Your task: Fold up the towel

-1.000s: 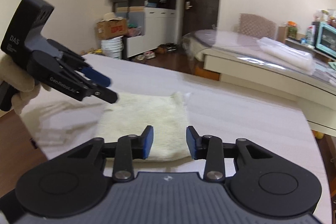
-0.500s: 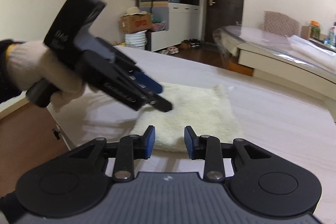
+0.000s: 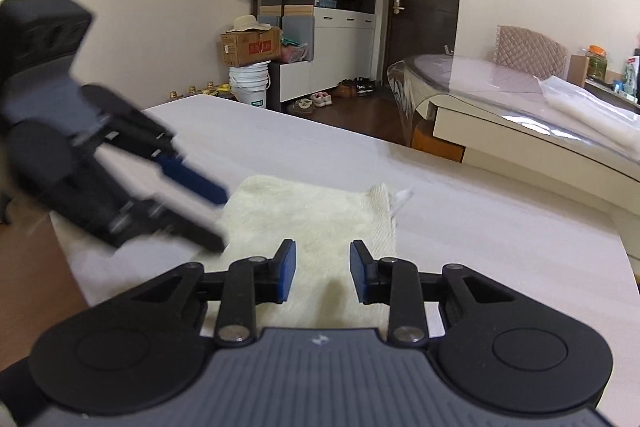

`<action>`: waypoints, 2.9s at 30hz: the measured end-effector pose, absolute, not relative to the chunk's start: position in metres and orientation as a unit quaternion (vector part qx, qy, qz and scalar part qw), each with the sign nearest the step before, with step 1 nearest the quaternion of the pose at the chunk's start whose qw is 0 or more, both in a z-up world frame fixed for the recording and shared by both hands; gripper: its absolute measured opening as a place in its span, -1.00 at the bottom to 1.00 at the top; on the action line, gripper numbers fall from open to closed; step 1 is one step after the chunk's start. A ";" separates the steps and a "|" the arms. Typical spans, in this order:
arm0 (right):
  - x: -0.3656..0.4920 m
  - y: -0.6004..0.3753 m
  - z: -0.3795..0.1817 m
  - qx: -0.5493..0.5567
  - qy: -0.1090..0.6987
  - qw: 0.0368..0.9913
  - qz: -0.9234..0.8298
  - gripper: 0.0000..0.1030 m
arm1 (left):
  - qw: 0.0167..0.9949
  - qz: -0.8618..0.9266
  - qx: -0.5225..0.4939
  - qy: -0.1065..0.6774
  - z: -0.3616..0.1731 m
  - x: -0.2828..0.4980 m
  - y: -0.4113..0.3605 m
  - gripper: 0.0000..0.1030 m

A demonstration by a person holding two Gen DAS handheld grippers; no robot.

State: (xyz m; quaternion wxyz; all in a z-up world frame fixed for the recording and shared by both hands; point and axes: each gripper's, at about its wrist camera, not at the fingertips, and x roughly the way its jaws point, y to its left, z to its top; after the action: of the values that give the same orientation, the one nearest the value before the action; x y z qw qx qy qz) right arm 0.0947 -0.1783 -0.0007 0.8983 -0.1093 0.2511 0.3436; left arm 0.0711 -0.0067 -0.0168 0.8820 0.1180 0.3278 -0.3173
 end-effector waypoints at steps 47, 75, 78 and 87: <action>0.110 -0.166 -0.012 -0.141 0.259 0.887 0.357 -0.41 | 0.914 -0.226 0.082 0.327 -0.017 0.167 0.031 -0.27; 0.096 -0.167 -0.015 -0.152 0.252 0.890 0.348 -0.38 | 0.912 -0.179 0.084 0.358 -0.031 0.191 0.028 -0.09; 0.096 -0.167 -0.015 -0.153 0.252 0.890 0.348 -0.38 | 0.913 -0.177 0.083 0.359 -0.030 0.191 0.027 -0.09; 0.093 -0.166 -0.015 -0.158 0.248 0.892 0.343 -0.36 | 0.916 -0.195 0.064 0.344 -0.017 0.154 0.034 -0.14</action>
State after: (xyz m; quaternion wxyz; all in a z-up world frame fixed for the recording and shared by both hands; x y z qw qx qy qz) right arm 0.0931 -0.1655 -0.0151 0.8920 -0.1585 0.2479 0.3431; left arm 0.1540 0.0337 -0.0170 0.9161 0.0640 0.3443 -0.1955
